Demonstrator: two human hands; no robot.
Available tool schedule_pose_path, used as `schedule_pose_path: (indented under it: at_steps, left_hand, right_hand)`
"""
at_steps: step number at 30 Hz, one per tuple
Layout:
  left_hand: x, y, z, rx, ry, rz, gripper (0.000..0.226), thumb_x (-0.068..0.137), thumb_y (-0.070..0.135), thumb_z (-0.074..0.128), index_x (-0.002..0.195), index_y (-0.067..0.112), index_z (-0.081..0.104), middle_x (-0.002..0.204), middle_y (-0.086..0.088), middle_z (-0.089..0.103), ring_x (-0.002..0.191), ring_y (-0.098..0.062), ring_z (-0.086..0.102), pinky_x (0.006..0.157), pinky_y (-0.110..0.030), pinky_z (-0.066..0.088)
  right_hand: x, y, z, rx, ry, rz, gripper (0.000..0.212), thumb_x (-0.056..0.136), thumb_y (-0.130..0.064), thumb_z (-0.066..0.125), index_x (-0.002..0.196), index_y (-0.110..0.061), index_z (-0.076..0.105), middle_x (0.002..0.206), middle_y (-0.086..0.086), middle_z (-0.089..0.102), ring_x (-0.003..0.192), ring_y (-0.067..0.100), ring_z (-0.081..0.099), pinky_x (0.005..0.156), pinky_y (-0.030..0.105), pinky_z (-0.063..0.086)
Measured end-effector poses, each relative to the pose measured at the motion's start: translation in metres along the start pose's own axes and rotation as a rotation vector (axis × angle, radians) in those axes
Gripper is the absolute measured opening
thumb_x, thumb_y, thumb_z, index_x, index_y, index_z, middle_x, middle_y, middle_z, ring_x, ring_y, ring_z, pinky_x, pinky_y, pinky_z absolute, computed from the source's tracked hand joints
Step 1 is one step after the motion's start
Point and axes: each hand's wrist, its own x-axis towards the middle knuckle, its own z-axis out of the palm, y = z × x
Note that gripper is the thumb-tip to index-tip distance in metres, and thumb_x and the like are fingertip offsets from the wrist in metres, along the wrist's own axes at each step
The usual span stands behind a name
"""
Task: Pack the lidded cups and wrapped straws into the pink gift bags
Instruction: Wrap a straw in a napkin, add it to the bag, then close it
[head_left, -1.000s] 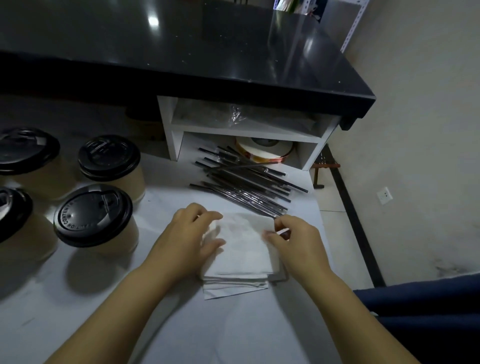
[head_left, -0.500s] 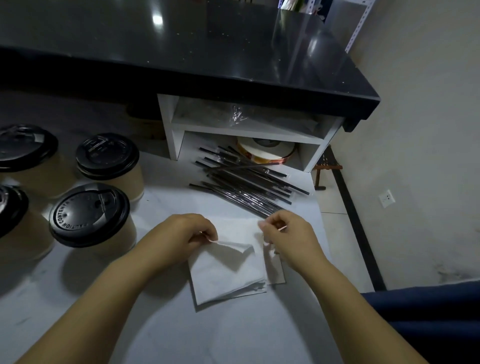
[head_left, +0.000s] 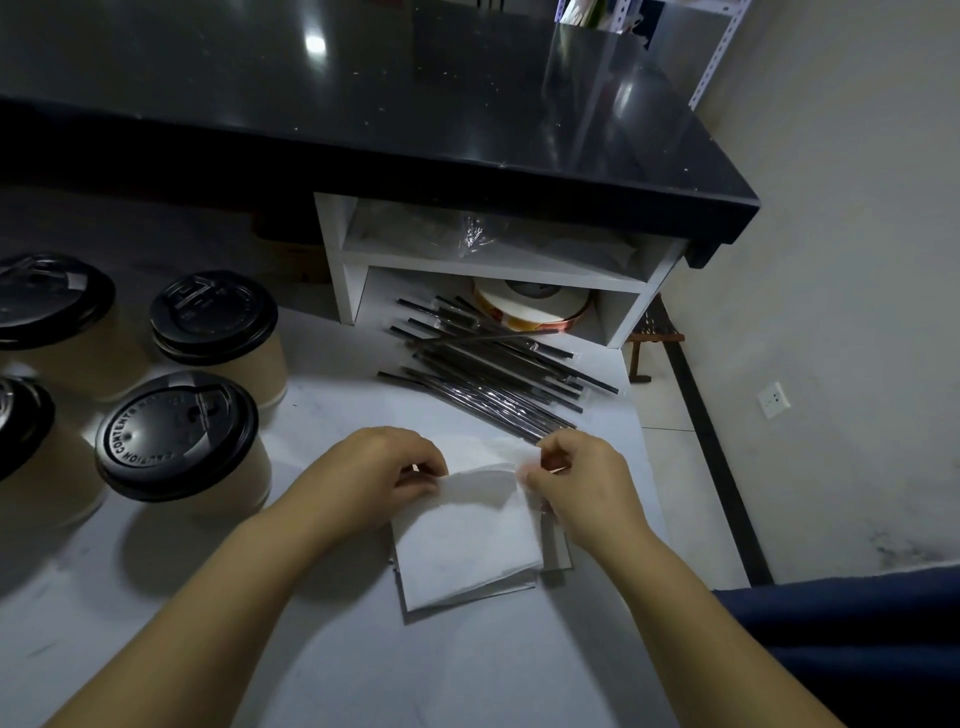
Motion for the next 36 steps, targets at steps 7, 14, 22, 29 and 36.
schedule_pose_path:
  at_steps: [7, 14, 22, 29, 36]
  left_hand:
    - [-0.003, 0.006, 0.003, 0.096, 0.160, 0.032, 0.007, 0.076, 0.026, 0.072, 0.082, 0.024, 0.072, 0.122, 0.003, 0.048, 0.107, -0.023, 0.036, 0.088, -0.032, 0.032]
    - [0.006, 0.004, -0.002, -0.035, 0.087, -0.028, 0.009, 0.080, 0.012, 0.067, 0.088, 0.017, 0.066, 0.087, 0.004, 0.067, 0.084, -0.017, 0.062, 0.078, -0.031, 0.049]
    - [0.007, -0.006, 0.004, -0.022, 0.072, -0.124, 0.030, 0.082, 0.023, 0.066, 0.111, 0.027, 0.059, 0.094, 0.008, 0.064, 0.088, -0.012, 0.058, 0.079, -0.028, 0.047]
    - [0.006, -0.010, 0.005, 0.007, 0.064, -0.133, 0.026, 0.083, 0.025, 0.064, 0.108, 0.026, 0.062, 0.100, 0.006, 0.066, 0.091, -0.011, 0.058, 0.079, -0.026, 0.046]
    - [0.006, -0.011, 0.002, 0.025, 0.057, -0.132, 0.022, 0.083, 0.027, 0.064, 0.105, 0.024, 0.064, 0.102, 0.006, 0.067, 0.092, -0.011, 0.059, 0.081, -0.029, 0.047]
  right_hand:
    - [-0.009, -0.003, -0.012, 0.087, -0.094, -0.203, 0.023, 0.083, -0.015, 0.068, 0.074, -0.037, 0.068, 0.078, -0.019, 0.065, 0.073, 0.006, 0.059, 0.063, 0.026, 0.054]
    - [0.010, -0.011, -0.024, 0.161, -0.178, -0.222, 0.014, 0.088, -0.024, 0.062, 0.082, -0.033, 0.071, 0.079, -0.011, 0.069, 0.075, 0.008, 0.064, 0.062, 0.020, 0.054]
    - [0.050, -0.008, -0.007, -0.610, -0.010, -0.305, 0.016, 0.087, -0.030, 0.064, 0.098, -0.019, 0.067, 0.101, 0.000, 0.062, 0.088, 0.022, 0.057, 0.070, 0.031, 0.048]
    - [0.052, -0.005, -0.002, -0.561, -0.035, -0.274, 0.005, 0.087, -0.025, 0.063, 0.088, -0.020, 0.062, 0.091, -0.002, 0.061, 0.078, 0.018, 0.056, 0.067, 0.032, 0.050]
    - [0.050, -0.005, -0.013, -0.460, -0.030, -0.232, 0.004, 0.089, -0.024, 0.060, 0.093, -0.023, 0.060, 0.086, -0.001, 0.064, 0.078, 0.020, 0.059, 0.071, 0.039, 0.054]
